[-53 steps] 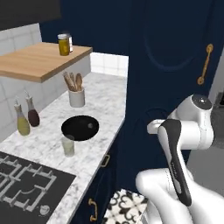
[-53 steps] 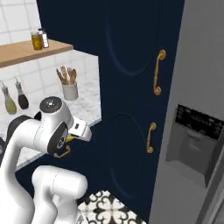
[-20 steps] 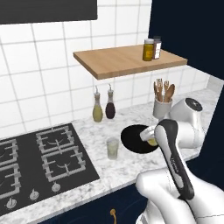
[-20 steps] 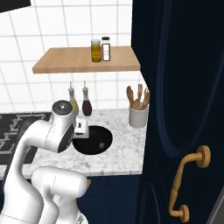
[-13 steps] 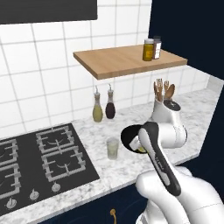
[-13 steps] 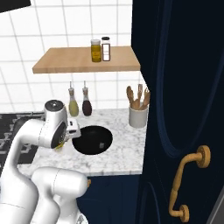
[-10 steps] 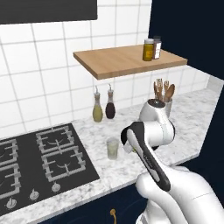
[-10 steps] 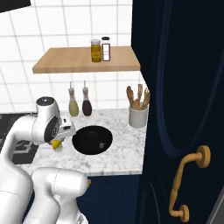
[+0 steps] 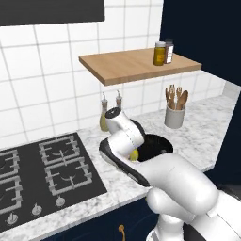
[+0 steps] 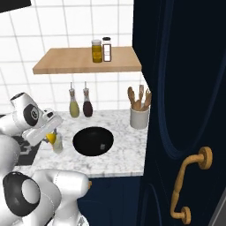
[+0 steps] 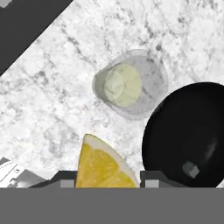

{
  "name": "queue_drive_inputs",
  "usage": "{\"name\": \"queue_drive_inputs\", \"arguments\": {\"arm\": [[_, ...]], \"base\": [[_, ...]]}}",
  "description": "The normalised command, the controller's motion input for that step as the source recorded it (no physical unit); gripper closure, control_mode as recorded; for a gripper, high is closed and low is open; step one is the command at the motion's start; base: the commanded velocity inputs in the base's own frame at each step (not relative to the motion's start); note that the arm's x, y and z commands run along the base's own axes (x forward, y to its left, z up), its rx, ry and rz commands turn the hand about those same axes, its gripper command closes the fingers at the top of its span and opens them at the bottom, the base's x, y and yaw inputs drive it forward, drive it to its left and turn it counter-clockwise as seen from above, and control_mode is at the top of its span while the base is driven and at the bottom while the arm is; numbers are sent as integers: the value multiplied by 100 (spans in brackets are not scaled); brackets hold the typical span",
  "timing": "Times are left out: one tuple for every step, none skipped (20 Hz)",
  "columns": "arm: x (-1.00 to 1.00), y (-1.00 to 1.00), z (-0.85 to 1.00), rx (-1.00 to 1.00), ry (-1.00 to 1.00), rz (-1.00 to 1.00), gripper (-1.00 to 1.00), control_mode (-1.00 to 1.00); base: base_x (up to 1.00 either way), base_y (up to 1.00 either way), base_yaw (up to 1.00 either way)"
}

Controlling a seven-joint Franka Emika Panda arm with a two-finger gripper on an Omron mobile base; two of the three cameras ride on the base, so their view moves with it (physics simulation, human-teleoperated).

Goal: Grab a lemon wedge from the fridge and one ice cube from the ice bowl, and put them in the glass of lemonade.

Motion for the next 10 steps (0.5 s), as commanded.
{"name": "queue_drive_inputs", "arguments": {"arm": [[37,16,-12,-34,-8,36,100,-100],[39,16,-17,-36,-5,37,100,-100],[38,12,-4,-32,0,39,100,-100],[26,9,0,-27,0,38,100,-100],[15,9,0,-23,6,34,100,-100],[14,6,0,-23,10,32,100,-100],[9,5,0,-24,11,34,100,-100],[5,2,-7,-23,11,38,100,-100],[1,0,-14,-24,9,42,100,-100],[0,0,-20,-21,8,45,100,-100]], "base": [[0,0,0],[0,0,0],[0,0,0],[0,0,0],[0,0,0],[0,0,0],[0,0,0],[0,0,0],[0,0,0],[0,0,0]]}}
